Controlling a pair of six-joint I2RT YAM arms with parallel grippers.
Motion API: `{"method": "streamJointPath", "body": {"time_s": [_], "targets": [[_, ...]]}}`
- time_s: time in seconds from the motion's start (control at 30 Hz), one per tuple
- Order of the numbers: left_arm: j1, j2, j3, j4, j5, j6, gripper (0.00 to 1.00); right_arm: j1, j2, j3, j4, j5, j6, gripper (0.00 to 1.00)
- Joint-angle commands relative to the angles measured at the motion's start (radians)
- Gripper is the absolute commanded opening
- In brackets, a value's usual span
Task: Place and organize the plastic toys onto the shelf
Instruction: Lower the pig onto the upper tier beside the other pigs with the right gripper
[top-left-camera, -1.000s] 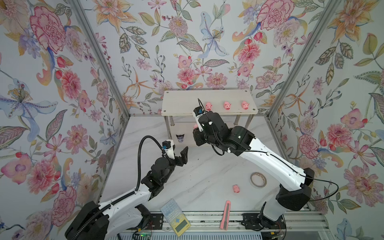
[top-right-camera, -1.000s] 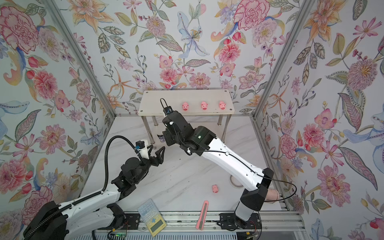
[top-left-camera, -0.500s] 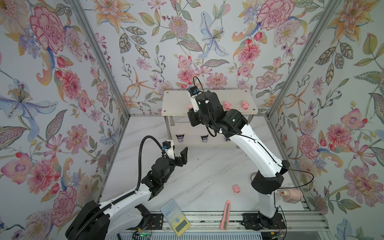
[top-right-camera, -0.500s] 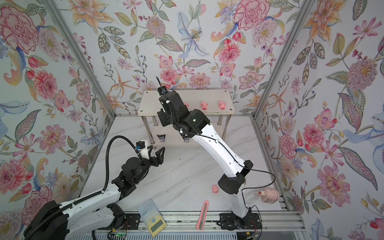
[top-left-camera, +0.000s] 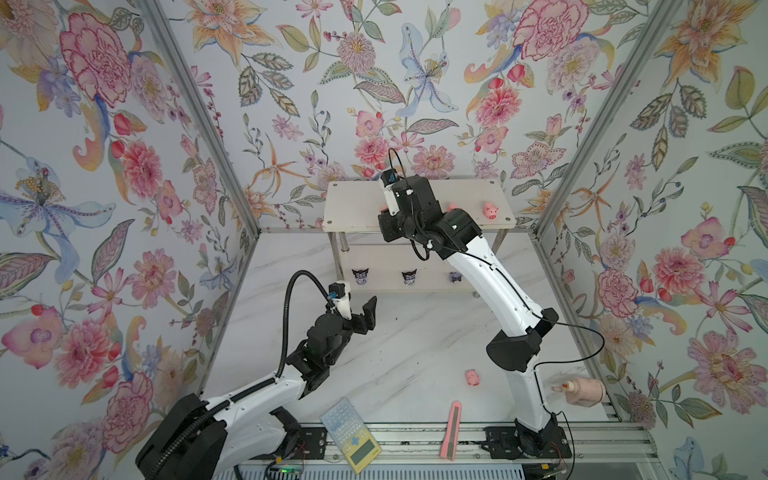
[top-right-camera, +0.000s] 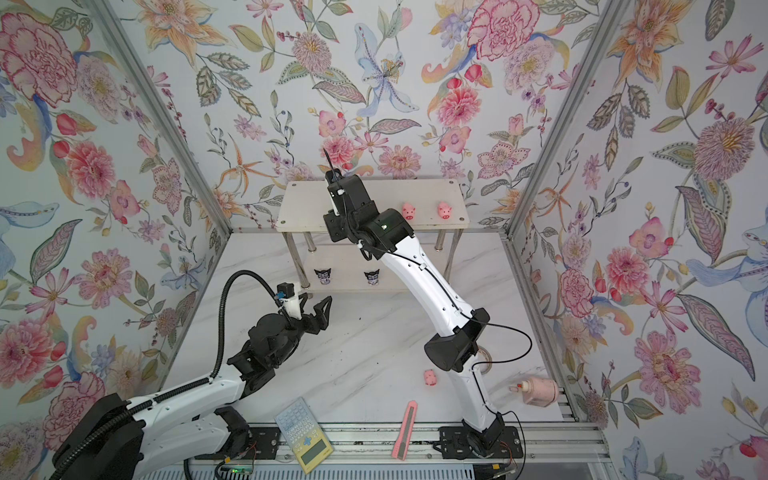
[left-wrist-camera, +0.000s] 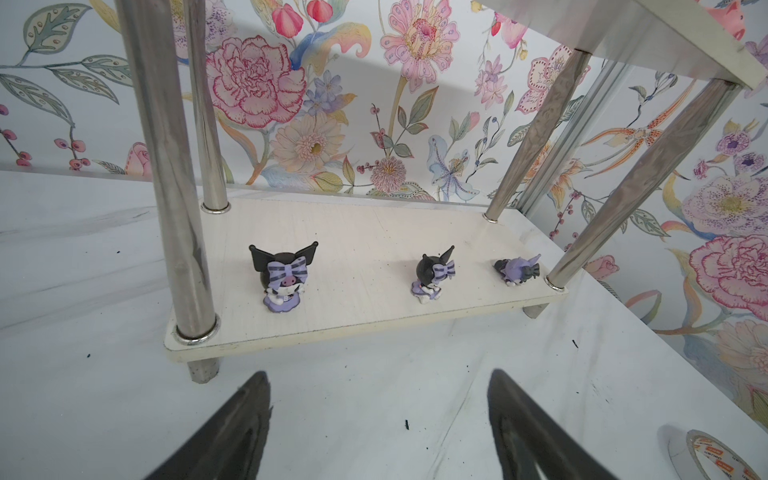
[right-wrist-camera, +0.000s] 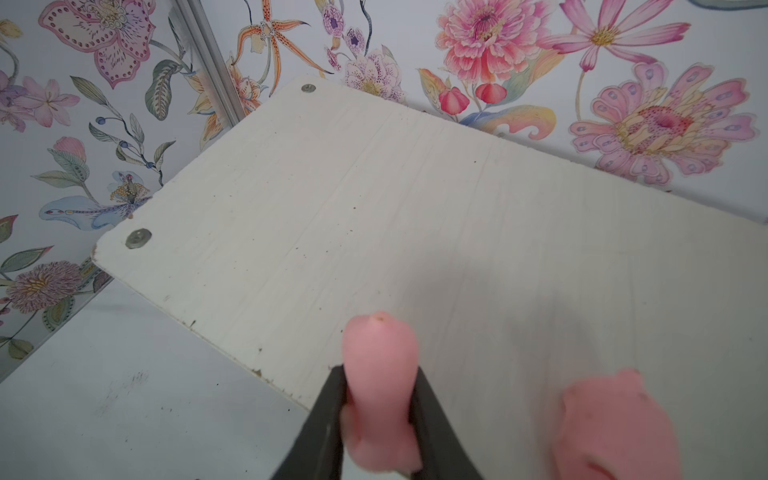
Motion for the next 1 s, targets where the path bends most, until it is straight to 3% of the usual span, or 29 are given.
{"method": "streamJointPath", "body": {"time_s": [0.0, 0.57, 0.8, 0.97], "targets": [[0.013, 0.010, 0.013, -0.007, -0.003, 0.016, 0.83, -0.004, 0.019, 0.031, 0.023, -0.038, 0.021, 0.27], [0.013, 0.029, 0.018, 0.001, 0.004, 0.010, 0.83, -0.034, 0.057, 0.033, 0.054, -0.052, 0.049, 0.31], [0.013, 0.035, 0.022, -0.004, 0.004, 0.016, 0.84, -0.034, 0.061, 0.023, 0.053, -0.048, 0.054, 0.50], [0.015, 0.037, 0.028, -0.007, 0.004, 0.022, 0.85, -0.030, 0.042, 0.002, 0.053, -0.033, 0.056, 0.56]]}}
